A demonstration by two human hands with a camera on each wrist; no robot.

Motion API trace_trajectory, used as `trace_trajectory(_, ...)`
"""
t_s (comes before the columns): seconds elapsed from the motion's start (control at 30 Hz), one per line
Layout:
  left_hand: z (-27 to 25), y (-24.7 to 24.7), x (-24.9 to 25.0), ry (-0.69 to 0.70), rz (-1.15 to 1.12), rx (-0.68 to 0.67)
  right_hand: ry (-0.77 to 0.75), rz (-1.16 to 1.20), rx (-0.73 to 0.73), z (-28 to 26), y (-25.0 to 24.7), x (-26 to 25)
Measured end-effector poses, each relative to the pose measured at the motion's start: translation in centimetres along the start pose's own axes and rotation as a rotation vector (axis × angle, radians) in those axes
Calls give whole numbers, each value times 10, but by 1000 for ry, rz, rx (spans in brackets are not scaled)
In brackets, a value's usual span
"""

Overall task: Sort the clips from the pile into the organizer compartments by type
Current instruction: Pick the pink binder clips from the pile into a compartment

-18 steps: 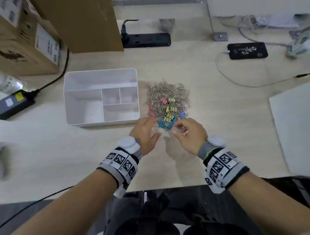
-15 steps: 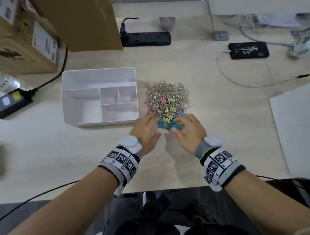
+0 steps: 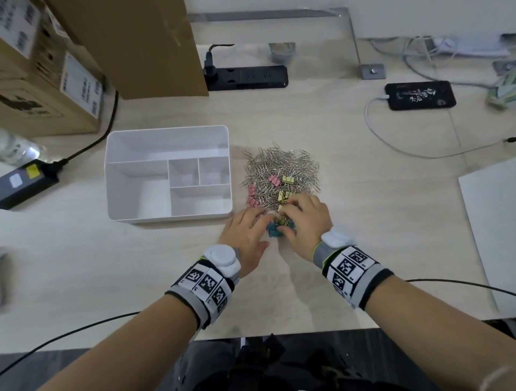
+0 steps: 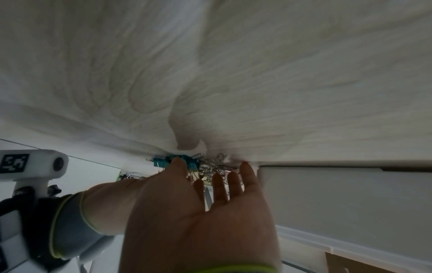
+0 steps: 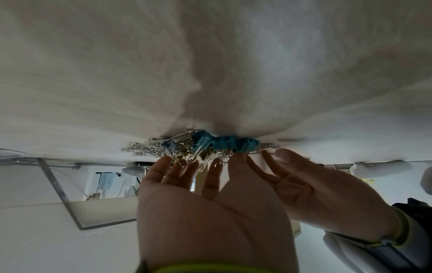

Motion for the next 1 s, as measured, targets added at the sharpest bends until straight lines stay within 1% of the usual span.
trace_trajectory(0.07, 0, 0, -5, -14, -39, 27, -14, 7, -6, -5, 2, 2)
trace_trajectory(0.17, 8, 2, -5, -77, -56, 54, -7, 11, 5, -5, -2, 6)
trace_trajectory(0.27, 19, 6, 4, -133, -51, 72, -6, 7, 16, 9, -7, 6)
trace_trajectory(0.37, 26, 10, 5, -193, -76, 60, -15, 20, -25, 24, -6, 4)
trace_trajectory(0.53, 18, 7, -1, -132, -114, 68, -33, 33, -54, 21, -2, 4)
trace_trajectory(0.63, 15, 1, -5, -140, -147, 69, -31, 48, -48, 16, -8, 8)
trace_trajectory(0.77, 27, 1, -4, -145, -87, 125, 40, 54, -8, 39, -23, 16)
trace_trajectory(0.8, 32, 4, -2, -164, -66, 119, 60, 49, -14, 49, -26, 18)
trace_trajectory(0.87, 39, 8, 0, -212, -54, 91, 99, 40, -72, 67, -27, 20)
trace_trajectory(0.93, 42, 7, 5, -190, -53, 111, 138, 1, -156, 80, -21, 22)
trace_trajectory(1.0, 43, 5, 8, -179, -79, 161, 177, -23, -202, 89, -16, 23)
Point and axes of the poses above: each hand's wrist, its own z-axis towards the middle knuckle, its own y-axis out of the palm, x = y × z, the point moved 2 cm from there along z, towards the middle knuckle, and after that the axes turned 12 degrees about -y, right-handed, at the moved point
